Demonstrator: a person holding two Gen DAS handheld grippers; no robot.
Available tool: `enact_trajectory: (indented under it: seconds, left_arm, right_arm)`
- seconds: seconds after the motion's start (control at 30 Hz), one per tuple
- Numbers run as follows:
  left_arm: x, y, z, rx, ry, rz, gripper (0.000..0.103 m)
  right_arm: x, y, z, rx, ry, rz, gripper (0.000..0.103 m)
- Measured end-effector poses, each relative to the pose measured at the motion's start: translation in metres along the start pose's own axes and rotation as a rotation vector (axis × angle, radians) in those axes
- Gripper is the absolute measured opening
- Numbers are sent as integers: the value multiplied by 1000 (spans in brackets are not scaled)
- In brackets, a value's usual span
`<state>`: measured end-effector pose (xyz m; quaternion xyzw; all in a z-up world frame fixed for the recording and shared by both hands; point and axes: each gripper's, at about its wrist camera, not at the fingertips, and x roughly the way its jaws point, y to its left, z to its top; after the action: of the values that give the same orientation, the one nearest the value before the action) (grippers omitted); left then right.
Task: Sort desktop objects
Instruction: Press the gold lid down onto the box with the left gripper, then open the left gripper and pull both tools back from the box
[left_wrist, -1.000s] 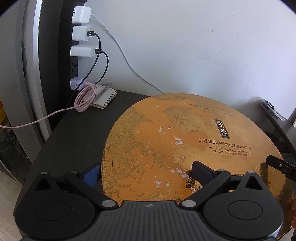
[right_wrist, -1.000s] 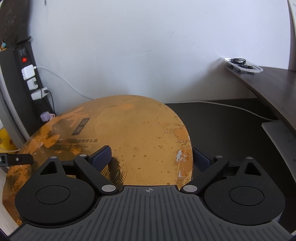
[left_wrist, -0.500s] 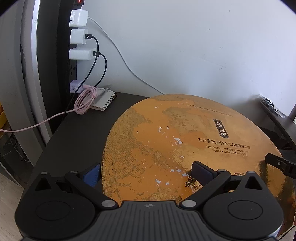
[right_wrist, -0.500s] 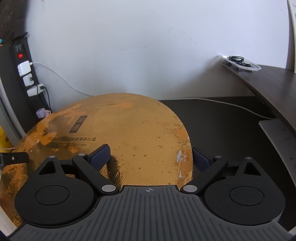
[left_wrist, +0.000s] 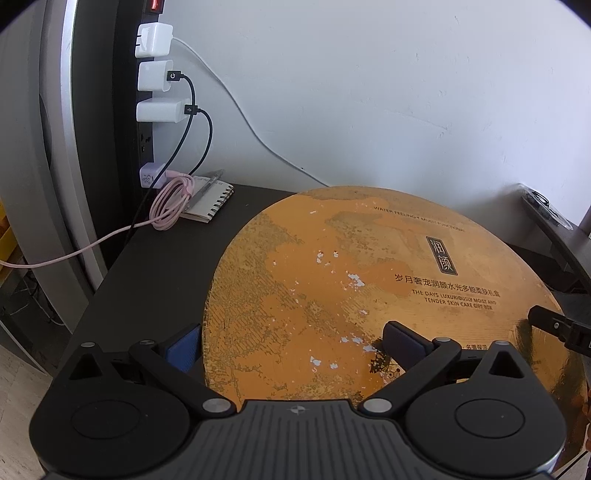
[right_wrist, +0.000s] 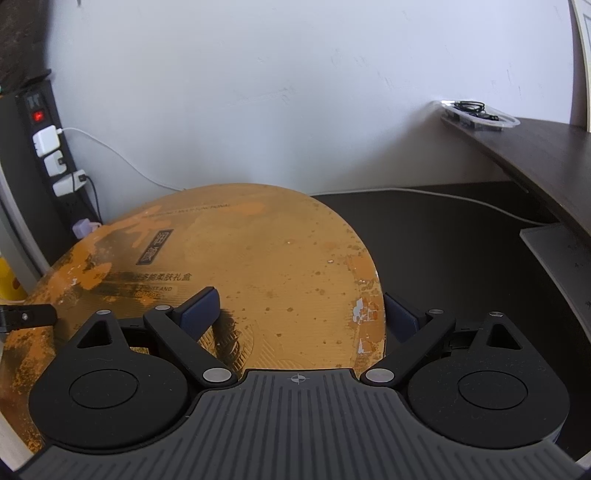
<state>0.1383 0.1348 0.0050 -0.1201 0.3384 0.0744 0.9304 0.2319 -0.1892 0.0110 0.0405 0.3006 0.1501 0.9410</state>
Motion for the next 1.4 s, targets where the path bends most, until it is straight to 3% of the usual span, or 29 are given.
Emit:
enact_trajectory:
  seconds: [0.97,1.2,1.4]
  left_arm:
    - [3,3,-2,-11,10,-5,101]
    - [-32,-14,-3,94,-71,74,102]
    - [-78,-31,-14,111,-102,17,103]
  right_arm:
    - [-1,3,1,24,1,-24,94]
    - [-44,24,13,-50,-65,-35,99]
    - [-84,42,2,-67,-33,13,100]
